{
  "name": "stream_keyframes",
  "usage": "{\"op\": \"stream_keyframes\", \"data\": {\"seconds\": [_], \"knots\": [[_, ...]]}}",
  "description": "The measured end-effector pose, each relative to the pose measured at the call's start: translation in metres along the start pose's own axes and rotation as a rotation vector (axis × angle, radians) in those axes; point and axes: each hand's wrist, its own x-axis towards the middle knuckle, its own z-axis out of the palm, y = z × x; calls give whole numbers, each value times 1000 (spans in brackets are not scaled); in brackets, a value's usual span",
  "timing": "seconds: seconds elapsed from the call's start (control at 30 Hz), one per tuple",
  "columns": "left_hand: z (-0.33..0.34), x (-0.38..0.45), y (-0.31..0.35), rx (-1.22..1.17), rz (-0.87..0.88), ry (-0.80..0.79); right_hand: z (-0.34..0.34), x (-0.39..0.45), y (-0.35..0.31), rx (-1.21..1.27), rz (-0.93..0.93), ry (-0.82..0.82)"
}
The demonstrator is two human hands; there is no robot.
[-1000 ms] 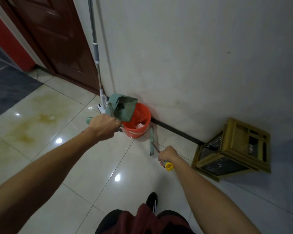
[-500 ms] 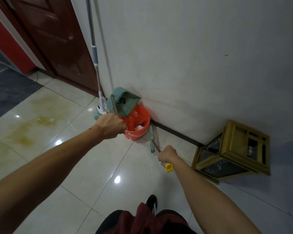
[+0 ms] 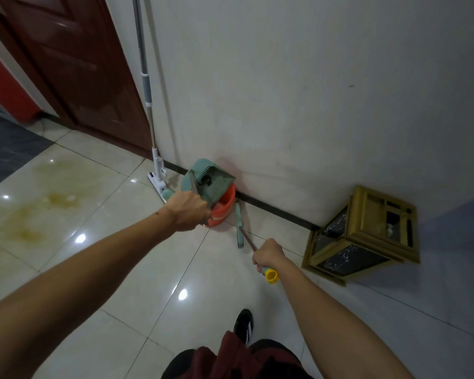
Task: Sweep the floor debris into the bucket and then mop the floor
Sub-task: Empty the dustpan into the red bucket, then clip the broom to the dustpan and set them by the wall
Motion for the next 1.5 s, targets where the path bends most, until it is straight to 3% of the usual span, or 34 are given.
{"op": "stream_keyframes", "data": {"seconds": [0.1, 0.17, 0.37, 0.57, 0.77, 1.13, 1.5], "knots": [[5, -11, 12, -31, 77, -31, 10, -4, 9, 16, 0, 24], [12, -21, 7, -97, 29, -24, 13, -9, 14, 22, 2, 37], [23, -70, -33, -295, -376, 155, 26, -32, 27, 130, 25, 71], [72, -138, -28, -628, -807, 358, 55, -43, 23, 215, 44, 58], [116, -195, 0, -795, -1014, 317, 95, -54, 12, 136, 34, 25], [188, -257, 67, -958, -1123, 75, 153, -66, -21, 106, -19, -29], [246, -261, 119, -1001, -1082, -129, 188, -91, -51, -45, 15, -198]]}}
